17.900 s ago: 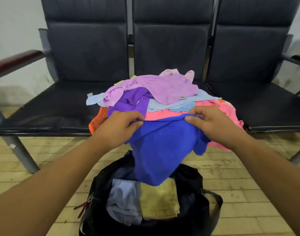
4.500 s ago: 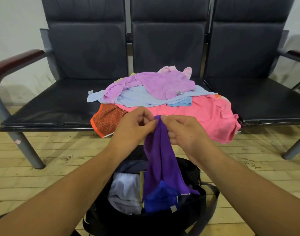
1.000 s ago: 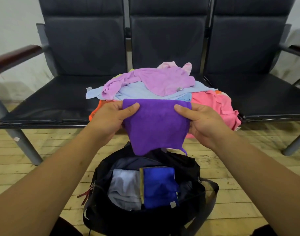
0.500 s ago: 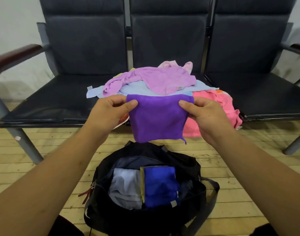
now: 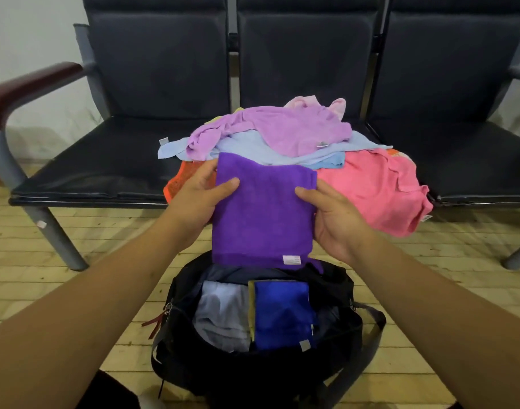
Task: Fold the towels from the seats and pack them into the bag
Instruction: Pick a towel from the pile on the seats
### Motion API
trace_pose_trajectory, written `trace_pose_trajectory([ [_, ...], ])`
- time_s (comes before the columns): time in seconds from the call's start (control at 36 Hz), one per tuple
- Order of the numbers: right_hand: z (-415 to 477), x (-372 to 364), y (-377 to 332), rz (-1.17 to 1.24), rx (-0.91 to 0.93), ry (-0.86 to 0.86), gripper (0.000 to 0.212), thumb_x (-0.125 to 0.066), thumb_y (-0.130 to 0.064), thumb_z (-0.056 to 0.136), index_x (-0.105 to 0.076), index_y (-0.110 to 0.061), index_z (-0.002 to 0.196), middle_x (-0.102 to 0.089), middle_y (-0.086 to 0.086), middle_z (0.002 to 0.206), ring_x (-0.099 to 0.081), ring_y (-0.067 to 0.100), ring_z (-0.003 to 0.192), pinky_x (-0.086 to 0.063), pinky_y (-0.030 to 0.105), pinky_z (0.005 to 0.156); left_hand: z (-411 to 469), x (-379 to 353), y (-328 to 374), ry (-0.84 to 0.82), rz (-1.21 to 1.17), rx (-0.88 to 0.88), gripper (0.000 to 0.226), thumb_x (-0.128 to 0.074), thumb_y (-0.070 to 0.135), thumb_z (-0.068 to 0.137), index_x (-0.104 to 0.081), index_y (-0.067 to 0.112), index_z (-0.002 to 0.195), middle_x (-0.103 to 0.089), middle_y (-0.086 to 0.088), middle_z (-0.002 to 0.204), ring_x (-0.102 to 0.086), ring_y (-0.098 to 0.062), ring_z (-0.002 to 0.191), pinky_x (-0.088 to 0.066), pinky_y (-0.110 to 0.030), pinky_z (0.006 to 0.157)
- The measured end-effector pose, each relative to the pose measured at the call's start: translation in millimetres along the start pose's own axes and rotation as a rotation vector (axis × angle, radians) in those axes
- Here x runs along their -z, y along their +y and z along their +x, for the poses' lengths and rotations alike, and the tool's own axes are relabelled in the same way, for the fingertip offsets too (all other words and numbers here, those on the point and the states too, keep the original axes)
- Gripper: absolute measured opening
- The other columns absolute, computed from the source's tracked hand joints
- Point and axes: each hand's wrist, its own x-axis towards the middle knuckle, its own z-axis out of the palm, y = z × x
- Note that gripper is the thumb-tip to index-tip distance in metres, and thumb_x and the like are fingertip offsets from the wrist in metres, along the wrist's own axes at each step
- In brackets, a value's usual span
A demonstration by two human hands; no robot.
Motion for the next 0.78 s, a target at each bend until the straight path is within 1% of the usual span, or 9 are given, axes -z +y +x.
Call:
trace_pose_trajectory([
  [0.11,18.5,9.7,46.7,-0.032,-0.149,0.026,0.037,-0.057,0.007,0.09,-0.067,-0.013,0.12,-0.073,0.012,0.112,-0.072,0.026,0.094,-0.06,0.043,0.085,7.8,21.2,-44.7,-0.018,0.085,0.172,0.042,-0.056,0.004,0.098,-0.055,0.03,0.13,-0.071,0.005,0.116,-0.071,-0.017,0.097,-0.058,-0.038,0.075],
  [0.19,33.2,13.2,93.7,-0.087,-0.25,0.088,0.042,-0.054,0.014,0.089,-0.066,-0.013,0.119,-0.075,0.008,0.107,-0.07,0.026,0.096,-0.06,0.041,0.083,10.5,38.8,-87.0,-0.006,0.125,0.304,0.041,-0.054,0.002,0.098,-0.056,0.033,0.125,-0.072,0.0,0.109,-0.07,-0.016,0.087,-0.056,-0.036,0.075],
  [0.31,42.3,21.4,154.0,-0.158,-0.416,0.158,0.043,-0.056,0.01,0.092,-0.066,-0.019,0.122,-0.075,0.007,0.112,-0.072,0.029,0.103,-0.058,0.052,0.086,12.8,55.3,-141.6,0.024,0.188,0.433,0.044,-0.053,0.002,0.099,-0.053,0.036,0.126,-0.074,-0.008,0.1,-0.071,-0.019,0.078,-0.056,-0.033,0.065],
  [0.44,62.3,38.9,233.2,-0.274,-0.524,0.273,0.046,-0.068,0.006,0.084,-0.065,-0.015,0.125,-0.073,0.01,0.114,-0.071,0.032,0.101,-0.056,0.056,0.091,19.3,77.9,-210.1,0.066,0.377,0.508,0.047,-0.06,0.003,0.094,-0.054,0.039,0.124,-0.066,-0.008,0.121,-0.064,-0.023,0.094,-0.052,-0.032,0.073],
  [0.53,78.3,57.6,281.3,-0.348,-0.55,0.309,0.059,-0.075,-0.003,0.072,-0.062,-0.009,0.129,-0.071,0.014,0.115,-0.071,0.032,0.101,-0.058,0.054,0.09,22.2,84.5,-242.9,0.087,0.507,0.512,0.046,-0.061,0.004,0.093,-0.055,0.028,0.132,-0.062,-0.008,0.12,-0.06,-0.02,0.089,-0.051,-0.031,0.072],
  [0.58,84.8,58.9,298.7,-0.429,-0.553,0.303,0.045,-0.071,0.0,0.074,-0.067,-0.007,0.119,-0.071,0.021,0.11,-0.07,0.038,0.1,-0.057,0.057,0.088,22.9,87.1,-261.4,0.085,0.549,0.524,0.045,-0.06,0.003,0.094,-0.054,0.021,0.135,-0.062,-0.009,0.121,-0.059,-0.018,0.093,-0.051,-0.031,0.082],
  [0.61,86.0,58.8,302.4,-0.472,-0.551,0.299,0.033,-0.068,0.004,0.079,-0.069,-0.008,0.11,-0.071,0.024,0.107,-0.069,0.04,0.099,-0.057,0.057,0.087,21.1,87.7,-267.3,0.076,0.569,0.53,0.045,-0.059,0.003,0.094,-0.053,0.018,0.136,-0.062,-0.009,0.122,-0.059,-0.017,0.095,-0.048,-0.029,0.085],
  [0.67,89.9,58.3,310.5,-0.557,-0.554,0.281,0.025,-0.065,0.005,0.083,-0.069,-0.009,0.103,-0.071,0.025,0.105,-0.068,0.042,0.098,-0.057,0.056,0.086,19.8,90.5,-281.4,0.064,0.63,0.558,0.044,-0.059,0.006,0.096,-0.05,0.017,0.138,-0.064,-0.012,0.121,-0.059,-0.018,0.097,-0.043,-0.025,0.086],
  [0.78,96.7,65.9,339.1,-0.653,-0.552,0.24,0.031,-0.065,0.003,0.086,-0.067,-0.006,0.116,-0.069,0.02,0.109,-0.066,0.039,0.105,-0.056,0.052,0.09,21.9,92.5,-310.6,0.074,0.615,0.696,0.052,-0.062,0.014,0.095,-0.041,0.018,0.142,-0.06,-0.014,0.128,-0.058,-0.03,0.116,-0.047,-0.037,0.097],
])
